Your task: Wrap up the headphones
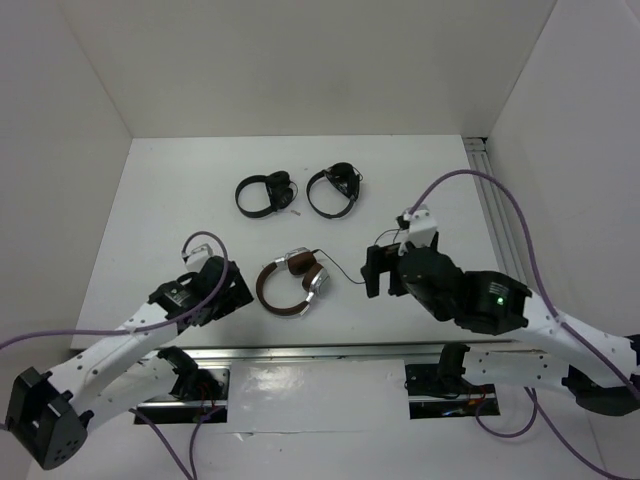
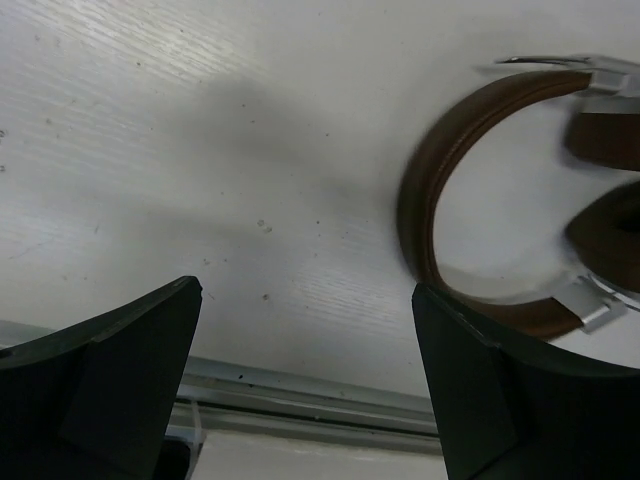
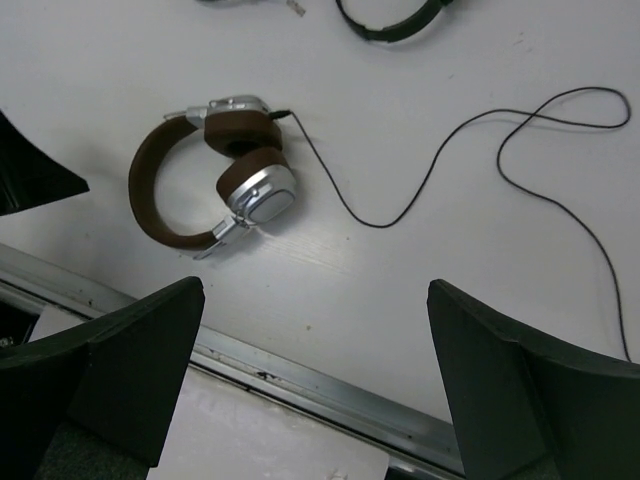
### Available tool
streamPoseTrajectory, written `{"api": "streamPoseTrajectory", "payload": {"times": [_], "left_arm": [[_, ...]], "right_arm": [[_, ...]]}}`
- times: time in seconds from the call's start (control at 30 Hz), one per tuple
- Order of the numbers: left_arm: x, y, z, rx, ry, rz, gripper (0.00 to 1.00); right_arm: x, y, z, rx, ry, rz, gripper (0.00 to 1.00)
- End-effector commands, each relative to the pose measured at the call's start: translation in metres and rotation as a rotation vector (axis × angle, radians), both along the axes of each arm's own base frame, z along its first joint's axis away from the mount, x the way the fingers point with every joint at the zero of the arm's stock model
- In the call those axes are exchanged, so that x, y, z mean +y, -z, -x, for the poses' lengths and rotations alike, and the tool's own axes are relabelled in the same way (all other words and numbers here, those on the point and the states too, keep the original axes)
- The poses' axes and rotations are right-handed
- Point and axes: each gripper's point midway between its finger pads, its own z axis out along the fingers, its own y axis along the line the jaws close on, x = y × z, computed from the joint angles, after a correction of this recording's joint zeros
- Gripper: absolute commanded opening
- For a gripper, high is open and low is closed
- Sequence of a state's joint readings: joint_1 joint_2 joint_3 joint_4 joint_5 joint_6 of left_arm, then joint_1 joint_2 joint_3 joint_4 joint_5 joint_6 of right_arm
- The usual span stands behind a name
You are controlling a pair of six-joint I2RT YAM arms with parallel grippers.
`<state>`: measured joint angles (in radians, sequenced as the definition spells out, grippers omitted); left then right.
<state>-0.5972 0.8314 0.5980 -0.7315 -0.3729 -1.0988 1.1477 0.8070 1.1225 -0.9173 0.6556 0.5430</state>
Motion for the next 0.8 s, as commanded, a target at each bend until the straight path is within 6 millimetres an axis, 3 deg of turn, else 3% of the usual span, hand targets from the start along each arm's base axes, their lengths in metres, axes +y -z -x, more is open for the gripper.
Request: {"api": "streamPoseTrajectory", "payload": {"times": [0.0,0.17,0.23,0.4,0.5,0.53,0.77], "left_arm": [[-0.027,0.006,-0.024,-0.038,-0.045,0.125,1.0],[-0.041,0.021,-0.031,-0.013,-0.056,0.159,1.0],[-0.049,0.021,-0.035,-0.03,-0.038,0.185,1.0],[-0.052,0.025,-0.03,-0.033,-0.033,0.187,1.0],[-0.049,0.036,-0.029,0.016,-0.06,0.145,1.0],[-0.044,0.049,-0.028,0.05,-0.083,0.103,0.99],[-0.054,0.078,-0.021,0.167,-0.104,0.004,0.88]], "right_arm": [[0.036,0.01,-0.002,0.015,-0.065,-0.062,1.0],[0.063,0.022,0.001,0.022,-0.153,-0.12,1.0],[0.064,0.034,0.002,0.03,-0.166,-0.095,1.0],[0.062,0.039,0.003,0.032,-0.165,-0.091,1.0],[0.061,0.037,0.003,0.028,-0.166,-0.099,1.0],[0.061,0.037,0.003,0.024,-0.17,-0.092,1.0],[0.066,0.028,0.001,-0.007,-0.175,-0.133,1.0]]}}
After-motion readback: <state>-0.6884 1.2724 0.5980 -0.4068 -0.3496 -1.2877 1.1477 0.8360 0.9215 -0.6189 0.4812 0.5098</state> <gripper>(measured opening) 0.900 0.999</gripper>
